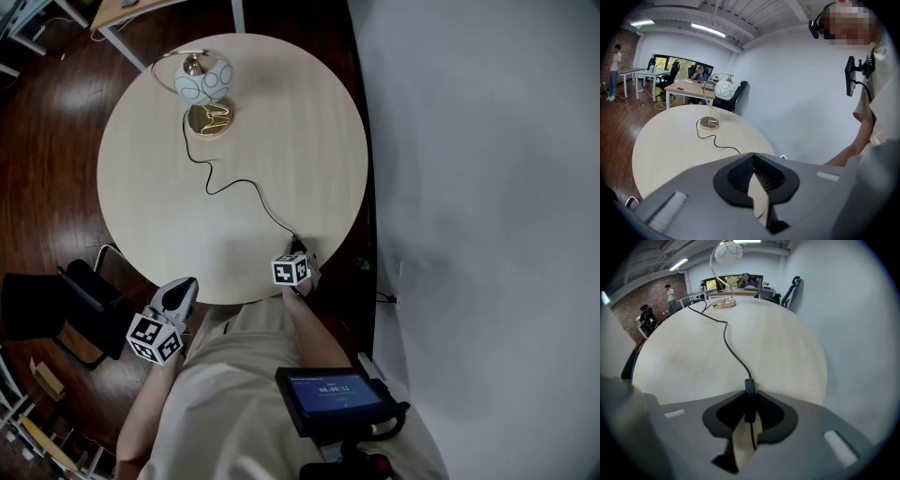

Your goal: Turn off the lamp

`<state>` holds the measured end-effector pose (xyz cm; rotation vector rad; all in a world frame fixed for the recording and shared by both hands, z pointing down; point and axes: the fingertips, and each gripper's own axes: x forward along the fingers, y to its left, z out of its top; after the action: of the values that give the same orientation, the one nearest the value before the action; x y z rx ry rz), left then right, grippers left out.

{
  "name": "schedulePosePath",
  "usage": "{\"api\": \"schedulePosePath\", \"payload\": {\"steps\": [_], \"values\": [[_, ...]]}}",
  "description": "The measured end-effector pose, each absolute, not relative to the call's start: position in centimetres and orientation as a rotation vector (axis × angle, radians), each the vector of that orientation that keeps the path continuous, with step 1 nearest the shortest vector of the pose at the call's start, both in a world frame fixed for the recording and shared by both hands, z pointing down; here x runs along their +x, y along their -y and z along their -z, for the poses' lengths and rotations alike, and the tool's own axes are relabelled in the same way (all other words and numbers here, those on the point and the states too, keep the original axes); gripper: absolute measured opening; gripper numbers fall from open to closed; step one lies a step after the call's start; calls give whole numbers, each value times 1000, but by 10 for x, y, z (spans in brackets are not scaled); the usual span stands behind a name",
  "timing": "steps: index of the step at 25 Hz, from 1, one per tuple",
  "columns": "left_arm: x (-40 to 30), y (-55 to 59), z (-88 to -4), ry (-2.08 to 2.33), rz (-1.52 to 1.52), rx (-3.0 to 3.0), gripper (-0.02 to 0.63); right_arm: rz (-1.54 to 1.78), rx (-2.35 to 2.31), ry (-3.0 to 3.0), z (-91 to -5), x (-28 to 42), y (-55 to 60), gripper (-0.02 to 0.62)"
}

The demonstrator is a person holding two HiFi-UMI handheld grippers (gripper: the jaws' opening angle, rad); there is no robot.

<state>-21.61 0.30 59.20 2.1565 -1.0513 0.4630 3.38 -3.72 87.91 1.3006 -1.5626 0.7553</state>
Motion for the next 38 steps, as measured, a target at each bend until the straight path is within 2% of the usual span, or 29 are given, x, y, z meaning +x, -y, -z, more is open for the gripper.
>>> {"api": "schedulePosePath", "payload": {"steps": [9, 20, 29, 38], "values": [[-213, 2, -592, 1053, -465, 2155, 0, -694, 1284, 1555, -880, 35, 42, 94], [-208, 5, -593, 1044, -459, 2153, 2, -737, 1291, 1603, -875, 36, 32, 221], [-205, 6, -591, 1015, -463, 2179, 0, -637, 1307, 1624, -854, 36, 44, 219], [-194, 7, -580, 989, -447, 2239, 2, -556, 1324, 1660, -820, 42, 55, 143]]}}
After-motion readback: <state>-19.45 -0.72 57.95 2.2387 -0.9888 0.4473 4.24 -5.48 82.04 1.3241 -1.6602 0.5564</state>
